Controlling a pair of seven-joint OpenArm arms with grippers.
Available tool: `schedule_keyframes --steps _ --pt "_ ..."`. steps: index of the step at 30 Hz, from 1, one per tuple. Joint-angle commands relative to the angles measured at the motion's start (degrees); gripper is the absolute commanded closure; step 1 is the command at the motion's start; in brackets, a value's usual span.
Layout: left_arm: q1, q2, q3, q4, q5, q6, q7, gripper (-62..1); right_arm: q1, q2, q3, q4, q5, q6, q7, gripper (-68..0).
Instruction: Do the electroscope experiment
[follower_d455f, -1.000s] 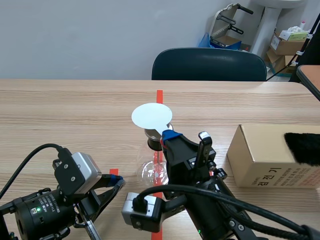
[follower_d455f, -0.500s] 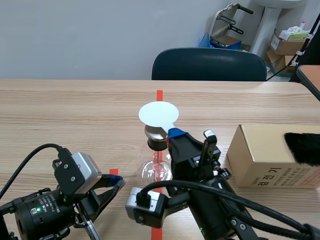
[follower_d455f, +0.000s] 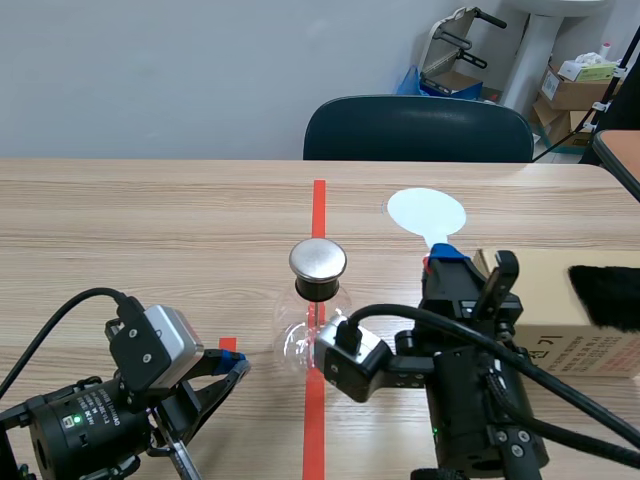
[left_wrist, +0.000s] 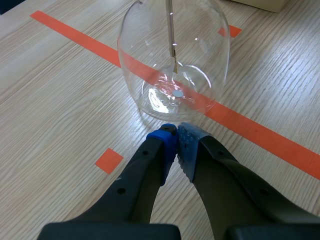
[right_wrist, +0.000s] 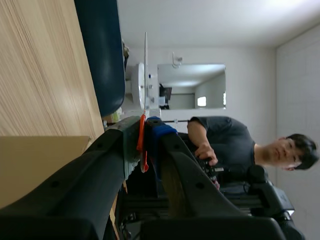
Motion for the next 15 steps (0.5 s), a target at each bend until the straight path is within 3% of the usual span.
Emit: schedule_keyframes --steps 1,10,15 --pt "-0.15 0.28 -0.02 0.66 -0.37 -0.09 -0.76 -4.4 -0.22 0.31 0.33 0.48 -0.04 -0.48 -1.07 -0.8" --pt "-0.15 0.26 -0.11 0.66 -0.37 -0.07 -0.76 -4.4 -0.24 0.31 0.33 0.48 -0.04 -0.46 -3.43 -0.8" --pt "-0.15 0.26 -0.11 0.66 -0.37 -0.07 -0.76 -4.4 -0.24 0.28 0.33 0.48 -0.04 -0.46 0.59 -0.8"
